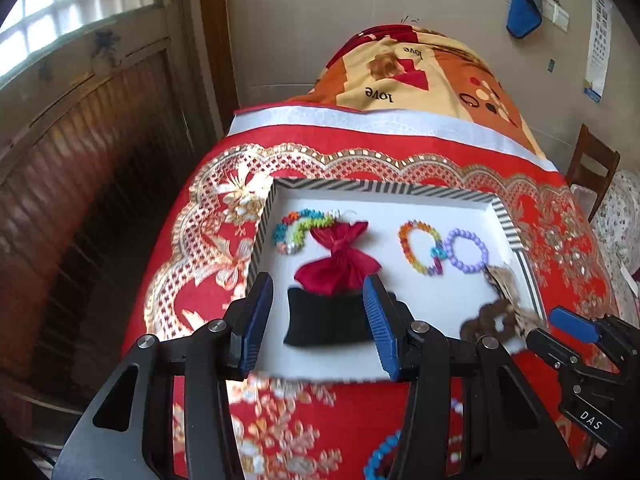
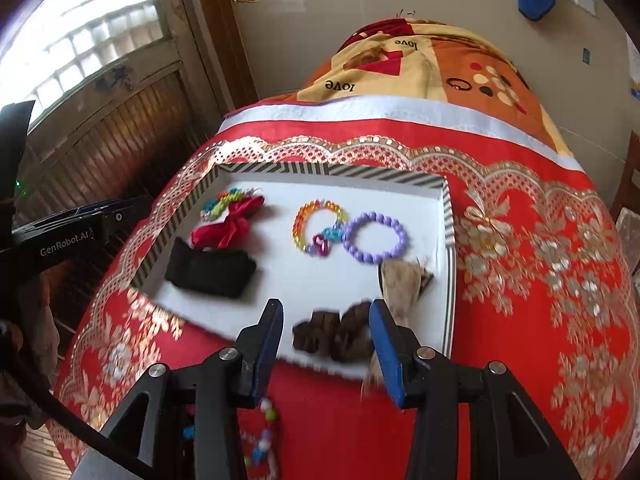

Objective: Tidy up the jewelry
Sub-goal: 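Withdraw both tools from the box toward the blue and multicolor bead bracelets, then grasp the blue bead bracelet with the left tool while the right tool grasps the multicolor bracelet, then carry both bracelets into the box and open both tools beside the other bracelets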

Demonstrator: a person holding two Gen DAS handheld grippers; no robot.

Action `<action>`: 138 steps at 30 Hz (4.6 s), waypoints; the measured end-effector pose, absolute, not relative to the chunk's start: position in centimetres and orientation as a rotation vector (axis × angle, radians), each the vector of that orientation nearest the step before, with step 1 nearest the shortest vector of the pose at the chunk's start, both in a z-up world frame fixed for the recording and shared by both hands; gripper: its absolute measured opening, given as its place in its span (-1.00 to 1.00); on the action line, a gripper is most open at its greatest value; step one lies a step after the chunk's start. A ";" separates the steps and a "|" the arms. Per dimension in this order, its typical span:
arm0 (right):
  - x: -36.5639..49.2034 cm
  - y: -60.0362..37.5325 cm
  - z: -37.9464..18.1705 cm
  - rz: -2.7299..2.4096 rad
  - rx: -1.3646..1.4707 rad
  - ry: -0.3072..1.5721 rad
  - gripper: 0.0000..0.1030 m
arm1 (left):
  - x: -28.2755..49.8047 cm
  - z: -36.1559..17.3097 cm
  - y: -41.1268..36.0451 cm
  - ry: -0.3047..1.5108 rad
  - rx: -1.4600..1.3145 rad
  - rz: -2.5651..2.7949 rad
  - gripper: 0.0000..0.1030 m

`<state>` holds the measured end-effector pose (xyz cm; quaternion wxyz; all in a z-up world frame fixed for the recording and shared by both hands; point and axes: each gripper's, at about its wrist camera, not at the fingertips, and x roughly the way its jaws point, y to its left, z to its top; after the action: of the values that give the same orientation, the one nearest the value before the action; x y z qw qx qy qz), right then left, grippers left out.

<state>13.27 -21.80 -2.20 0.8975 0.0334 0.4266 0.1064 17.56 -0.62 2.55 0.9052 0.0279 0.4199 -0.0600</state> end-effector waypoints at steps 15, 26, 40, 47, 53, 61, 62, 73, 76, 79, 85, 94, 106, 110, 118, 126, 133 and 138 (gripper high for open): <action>7.9 -22.3 -3.2 0.234 0.091 0.915 -0.17 | 11.1 1.5 -0.3 0.920 0.021 -0.146 -0.10; 6.9 -20.8 -6.5 0.299 0.060 0.997 -0.17 | 9.1 -2.4 0.2 1.053 -0.019 -0.214 -0.10; 9.5 -18.5 -8.3 0.354 -0.008 1.043 -0.17 | 10.4 -6.9 -2.5 1.209 0.112 -0.391 -0.10; 10.8 -17.4 -9.6 0.355 -0.072 1.065 -0.45 | 11.3 -7.8 -2.9 1.213 0.134 -0.405 -0.26; 11.2 -16.6 -9.9 0.337 -0.155 1.021 -0.80 | 12.3 -8.0 -1.9 1.213 0.094 -0.393 -0.86; 10.8 -18.0 -6.2 0.372 -0.045 0.944 -0.83 | 11.6 -4.8 0.5 1.158 0.011 -0.383 -0.86; 10.7 -18.1 -5.6 0.376 -0.035 0.932 -0.83 | 11.5 -4.0 0.8 1.140 0.007 -0.381 -0.86; 9.1 -19.9 -1.2 0.404 0.026 0.848 -0.83 | 10.0 1.6 2.5 1.028 -0.007 -0.350 -0.86; 8.4 -20.5 -0.2 0.415 0.048 0.830 -0.83 | 9.7 2.6 2.6 1.007 -0.011 -0.344 -0.86; 7.9 -20.8 0.7 0.417 0.044 0.807 -0.83 | 9.5 3.5 2.5 0.987 -0.009 -0.339 -0.86; 7.2 -21.4 2.1 0.408 0.044 0.779 -0.83 | 9.1 4.7 1.8 0.954 0.011 -0.339 -0.86; 7.2 -22.2 2.9 0.394 0.039 0.761 -0.83 | 9.9 5.6 0.1 0.930 0.042 -0.350 -0.86; 9.0 -23.3 3.2 0.360 0.053 0.756 -0.83 | 12.5 5.6 -2.3 0.916 0.093 -0.357 -0.86; 9.9 -23.7 3.0 0.349 0.056 0.761 -0.83 | 13.7 5.2 -3.0 0.924 0.106 -0.359 -0.86; 12.1 -24.7 2.7 0.323 0.059 0.772 -0.83 | 16.0 4.1 -4.4 0.942 0.122 -0.366 -0.86; 14.3 -25.9 2.0 0.313 0.091 0.794 -0.83 | 18.0 3.1 -6.0 0.968 0.123 -0.379 -0.86; 16.0 -26.9 1.3 0.309 0.137 0.817 -0.83 | 19.6 1.7 -7.5 1.004 0.111 -0.398 -0.86; 17.7 -27.3 1.3 0.293 0.145 0.812 -0.83 | 20.7 1.1 -8.8 1.019 0.106 -0.420 -0.86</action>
<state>17.73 -27.26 1.34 0.9057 0.0704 0.3933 0.1417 20.74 -8.84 1.06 0.8507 0.0501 0.4838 -0.1993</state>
